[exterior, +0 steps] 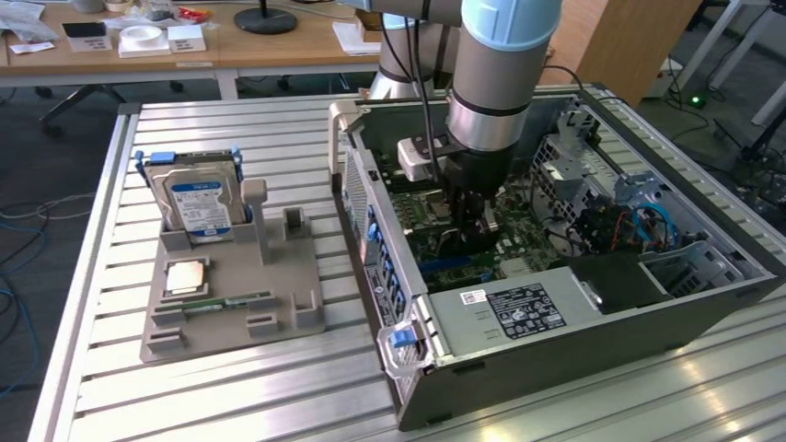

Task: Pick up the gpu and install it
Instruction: 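Insert the gpu into the slot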

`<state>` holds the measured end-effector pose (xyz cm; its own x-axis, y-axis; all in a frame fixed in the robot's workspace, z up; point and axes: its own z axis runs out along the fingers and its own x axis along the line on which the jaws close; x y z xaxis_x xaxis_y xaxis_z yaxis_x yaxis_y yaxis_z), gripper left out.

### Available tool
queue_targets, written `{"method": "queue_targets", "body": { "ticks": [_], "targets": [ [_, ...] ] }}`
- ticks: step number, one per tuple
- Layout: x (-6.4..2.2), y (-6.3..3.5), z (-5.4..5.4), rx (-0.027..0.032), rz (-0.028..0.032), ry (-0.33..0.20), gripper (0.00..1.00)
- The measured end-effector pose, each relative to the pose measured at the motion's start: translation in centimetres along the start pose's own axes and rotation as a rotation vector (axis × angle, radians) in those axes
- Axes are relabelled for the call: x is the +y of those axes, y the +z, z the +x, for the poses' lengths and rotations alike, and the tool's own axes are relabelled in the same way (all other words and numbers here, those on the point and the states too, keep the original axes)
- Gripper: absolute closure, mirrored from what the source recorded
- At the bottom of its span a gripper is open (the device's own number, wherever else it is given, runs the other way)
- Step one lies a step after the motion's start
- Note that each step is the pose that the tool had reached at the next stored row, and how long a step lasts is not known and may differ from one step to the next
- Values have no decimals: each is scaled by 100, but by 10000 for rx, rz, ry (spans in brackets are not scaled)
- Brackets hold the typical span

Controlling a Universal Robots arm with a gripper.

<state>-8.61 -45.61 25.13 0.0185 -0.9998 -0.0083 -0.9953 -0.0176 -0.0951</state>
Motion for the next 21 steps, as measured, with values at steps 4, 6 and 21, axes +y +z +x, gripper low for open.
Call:
{"method": "queue_targets", "body": {
  "ticks": [4, 6, 21],
  "targets": [
    [0, 0, 0, 0, 0, 0, 74],
    [-1, 0, 0, 0, -5, 1, 74],
    [-24, 2, 0, -10, -546, 5, 74]
  ]
}}
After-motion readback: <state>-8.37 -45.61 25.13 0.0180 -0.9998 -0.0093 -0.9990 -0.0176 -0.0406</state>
